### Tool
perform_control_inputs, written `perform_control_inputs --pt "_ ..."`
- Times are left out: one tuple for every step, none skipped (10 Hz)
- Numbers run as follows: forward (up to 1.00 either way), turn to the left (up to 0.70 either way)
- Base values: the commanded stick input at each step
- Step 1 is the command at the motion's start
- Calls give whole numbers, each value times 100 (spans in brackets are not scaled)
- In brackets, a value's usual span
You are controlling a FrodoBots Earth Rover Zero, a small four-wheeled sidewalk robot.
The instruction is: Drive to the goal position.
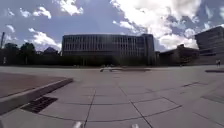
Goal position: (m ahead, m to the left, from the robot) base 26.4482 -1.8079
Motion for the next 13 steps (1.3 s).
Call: perform_control_inputs --pt "5 0" --pt "5 0" --pt "5 0" --pt "5 0" --pt "6 0" --pt "6 0" --pt "6 0" --pt "6 0" --pt "5 0" --pt "5 0" --pt "6 0" --pt "6 0" --pt "3 0"
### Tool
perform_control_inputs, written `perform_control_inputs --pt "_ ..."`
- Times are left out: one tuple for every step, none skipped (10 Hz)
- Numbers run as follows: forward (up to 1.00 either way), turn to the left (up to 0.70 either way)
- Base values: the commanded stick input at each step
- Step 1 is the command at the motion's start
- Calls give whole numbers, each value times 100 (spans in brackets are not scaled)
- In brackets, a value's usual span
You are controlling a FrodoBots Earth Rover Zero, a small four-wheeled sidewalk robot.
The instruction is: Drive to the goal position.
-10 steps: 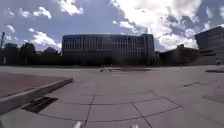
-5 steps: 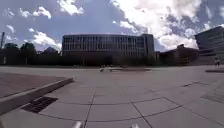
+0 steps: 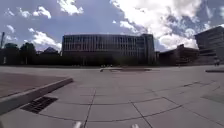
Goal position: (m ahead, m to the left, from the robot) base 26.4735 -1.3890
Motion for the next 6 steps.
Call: perform_control_inputs --pt "-65 0" --pt "-69 0" --pt "-69 0" --pt "-69 0" --pt "0 0" --pt "0 0"
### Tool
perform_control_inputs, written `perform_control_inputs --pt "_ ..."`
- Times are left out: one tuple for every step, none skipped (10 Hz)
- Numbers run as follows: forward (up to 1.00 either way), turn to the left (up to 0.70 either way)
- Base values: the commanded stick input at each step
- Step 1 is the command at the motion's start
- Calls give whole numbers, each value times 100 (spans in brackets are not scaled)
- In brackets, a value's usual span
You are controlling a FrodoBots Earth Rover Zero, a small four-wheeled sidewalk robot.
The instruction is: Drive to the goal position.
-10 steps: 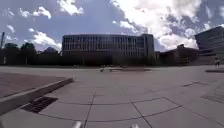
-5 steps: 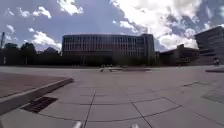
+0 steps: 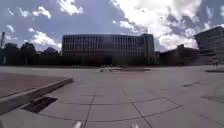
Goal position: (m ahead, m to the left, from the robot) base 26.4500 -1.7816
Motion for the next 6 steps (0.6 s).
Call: perform_control_inputs --pt "0 0" --pt "0 0" --pt "43 0" --pt "70 0" --pt "70 0" --pt "70 0"
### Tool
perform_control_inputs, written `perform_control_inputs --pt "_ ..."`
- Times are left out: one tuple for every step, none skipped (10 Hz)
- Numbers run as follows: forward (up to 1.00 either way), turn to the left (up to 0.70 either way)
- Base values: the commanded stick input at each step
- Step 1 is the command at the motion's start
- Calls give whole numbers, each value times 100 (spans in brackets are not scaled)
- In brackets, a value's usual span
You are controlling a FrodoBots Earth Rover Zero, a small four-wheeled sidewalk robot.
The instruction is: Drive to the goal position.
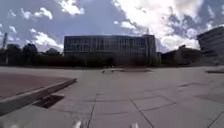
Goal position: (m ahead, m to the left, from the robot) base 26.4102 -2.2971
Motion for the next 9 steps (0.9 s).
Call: perform_control_inputs --pt "70 0" --pt "70 0" --pt "70 0" --pt "70 0" --pt "70 0" --pt "70 0" --pt "70 0" --pt "70 0" --pt "70 0"
